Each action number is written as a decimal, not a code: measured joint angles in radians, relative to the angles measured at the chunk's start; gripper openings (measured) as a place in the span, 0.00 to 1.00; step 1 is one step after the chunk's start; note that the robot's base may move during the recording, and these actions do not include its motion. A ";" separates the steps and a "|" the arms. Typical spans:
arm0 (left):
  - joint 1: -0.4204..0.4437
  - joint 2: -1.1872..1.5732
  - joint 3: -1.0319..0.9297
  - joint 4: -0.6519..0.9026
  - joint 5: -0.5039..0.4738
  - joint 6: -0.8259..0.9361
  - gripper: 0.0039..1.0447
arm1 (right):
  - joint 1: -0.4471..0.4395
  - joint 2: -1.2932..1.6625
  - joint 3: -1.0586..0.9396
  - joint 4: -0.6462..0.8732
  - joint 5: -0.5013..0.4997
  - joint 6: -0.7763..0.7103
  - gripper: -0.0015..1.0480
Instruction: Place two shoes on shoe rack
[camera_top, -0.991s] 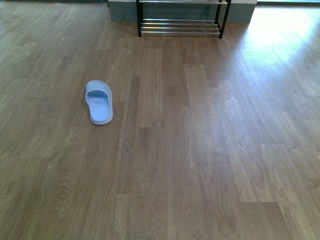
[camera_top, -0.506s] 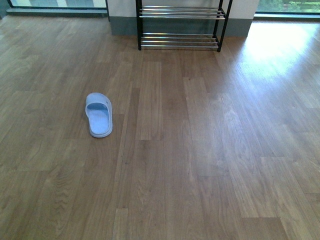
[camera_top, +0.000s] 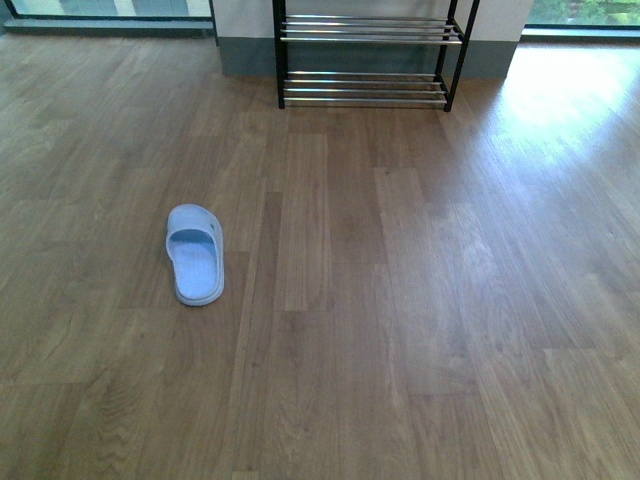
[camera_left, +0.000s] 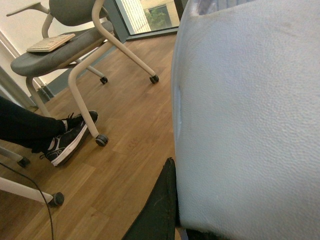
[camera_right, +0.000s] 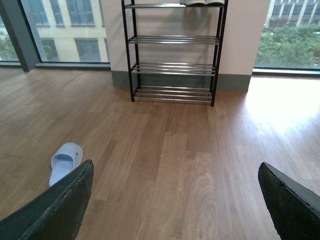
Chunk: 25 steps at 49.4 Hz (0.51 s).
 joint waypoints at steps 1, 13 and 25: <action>0.000 0.000 0.000 0.000 0.000 0.000 0.02 | 0.000 0.000 0.000 0.000 0.000 0.000 0.91; 0.000 0.000 0.000 0.000 -0.001 0.000 0.02 | 0.000 0.000 0.000 0.000 0.000 0.000 0.91; 0.000 0.000 0.000 0.000 -0.002 0.000 0.02 | 0.000 0.000 0.000 0.000 -0.001 0.000 0.91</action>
